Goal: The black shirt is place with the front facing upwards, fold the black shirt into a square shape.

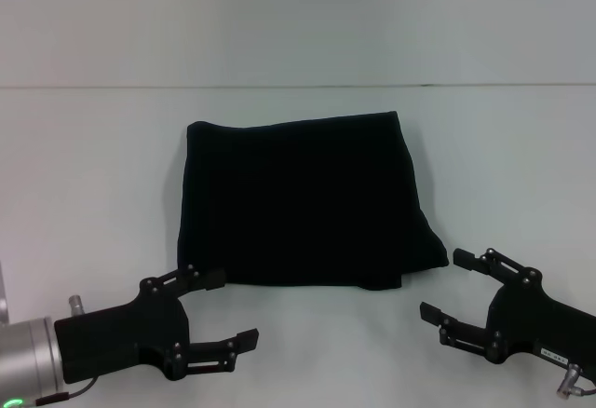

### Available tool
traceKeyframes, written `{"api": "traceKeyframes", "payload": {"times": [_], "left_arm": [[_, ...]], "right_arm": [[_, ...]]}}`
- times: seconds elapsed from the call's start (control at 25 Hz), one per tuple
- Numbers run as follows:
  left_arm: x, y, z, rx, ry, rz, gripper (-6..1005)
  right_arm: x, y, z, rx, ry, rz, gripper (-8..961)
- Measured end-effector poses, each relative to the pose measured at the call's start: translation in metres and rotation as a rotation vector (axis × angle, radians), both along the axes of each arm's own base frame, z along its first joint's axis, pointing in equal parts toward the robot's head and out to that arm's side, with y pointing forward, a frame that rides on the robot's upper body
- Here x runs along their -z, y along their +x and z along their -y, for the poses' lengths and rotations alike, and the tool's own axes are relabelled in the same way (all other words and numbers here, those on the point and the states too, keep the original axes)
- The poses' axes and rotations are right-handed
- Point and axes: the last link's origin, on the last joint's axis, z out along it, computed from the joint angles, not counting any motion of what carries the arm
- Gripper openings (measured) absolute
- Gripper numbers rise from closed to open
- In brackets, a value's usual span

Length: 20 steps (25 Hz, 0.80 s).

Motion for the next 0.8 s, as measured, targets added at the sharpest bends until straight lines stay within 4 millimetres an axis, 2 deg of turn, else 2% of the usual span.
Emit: {"api": "traceKeyframes", "payload": {"times": [0.8], "left_arm": [[-0.0024, 0.0028, -0.0026, 0.004, 0.013, 0.017, 934]], "right_arm": [[-0.0020, -0.0021, -0.0004, -0.005, 0.007, -0.019, 885]]}}
